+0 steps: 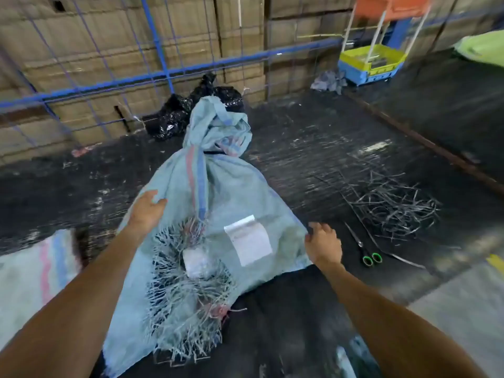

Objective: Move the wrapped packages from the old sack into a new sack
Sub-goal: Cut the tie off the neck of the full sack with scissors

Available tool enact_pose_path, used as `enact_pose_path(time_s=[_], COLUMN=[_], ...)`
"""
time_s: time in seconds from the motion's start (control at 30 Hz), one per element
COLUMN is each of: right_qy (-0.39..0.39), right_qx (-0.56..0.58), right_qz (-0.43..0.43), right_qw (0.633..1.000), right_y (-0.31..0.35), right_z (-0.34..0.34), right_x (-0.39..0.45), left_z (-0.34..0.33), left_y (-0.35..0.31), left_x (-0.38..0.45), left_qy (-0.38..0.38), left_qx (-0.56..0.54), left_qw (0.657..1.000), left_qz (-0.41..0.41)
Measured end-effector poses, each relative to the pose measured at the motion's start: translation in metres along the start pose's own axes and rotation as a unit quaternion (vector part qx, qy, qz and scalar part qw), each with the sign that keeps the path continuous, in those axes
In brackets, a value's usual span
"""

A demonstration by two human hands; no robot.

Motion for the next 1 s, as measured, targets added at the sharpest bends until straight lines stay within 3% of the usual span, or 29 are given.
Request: enact_pose_path(time_s=[0.13, 0.27, 0.43, 0.63, 0.77, 0.87, 1.0], right_qy=[-0.032, -0.036, -0.103, -0.052, -0.05, -0.017, 0.096], right_qx=[-0.083, -0.112, -0.154, -0.123, 0.026, 0.184, 0.418], right_qz=[-0.142, -0.239, -0.253, -0.255, -0.221, -0.182, -0.154], right_qw=[0.986, 0.964, 0.95, 0.958, 0.974, 0.966, 0.89], right_y=[-0.085, -0.14, -0.14, -0.098, -0.013, 0.072, 0.178], right_z=[-0.005, -0.023, -0.025, -0.03, -0.011, -0.003, -0.003], right_x=[0.012, 0.02, 0.026, 0.036, 0.051, 0.07, 0.073], left_z=[-0.025, -0.066, -0.101, -0.11, -0.097, -0.091, -0.087], left_y=[-0.005, -0.023, 0.001, -0.004, -0.033, -0.052, -0.076], left_x=[0.048, 0.07, 0.09, 0.081, 0.063, 0.036, -0.017], left_qy=[-0.065, -0.049, -0.019, 0.004, -0.014, 0.055, 0.138], left_qx=[0.12, 0.223, 0.227, 0.085, -0.006, -0.008, 0.027], left_qw=[0.991, 0.973, 0.974, 0.994, 1.0, 0.994, 0.962], left_qz=[-0.014, -0.028, 0.013, 0.073, -0.011, -0.099, -0.234])
Point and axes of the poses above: each hand's wrist, its own x-axis towards the middle knuckle, its own z-axis out of the back of the hand, y = z × x, the point moved 9 cm from there along x, towards the middle knuckle, and after that the axes turned 9 degrees about -y, right-handed, at the moved point
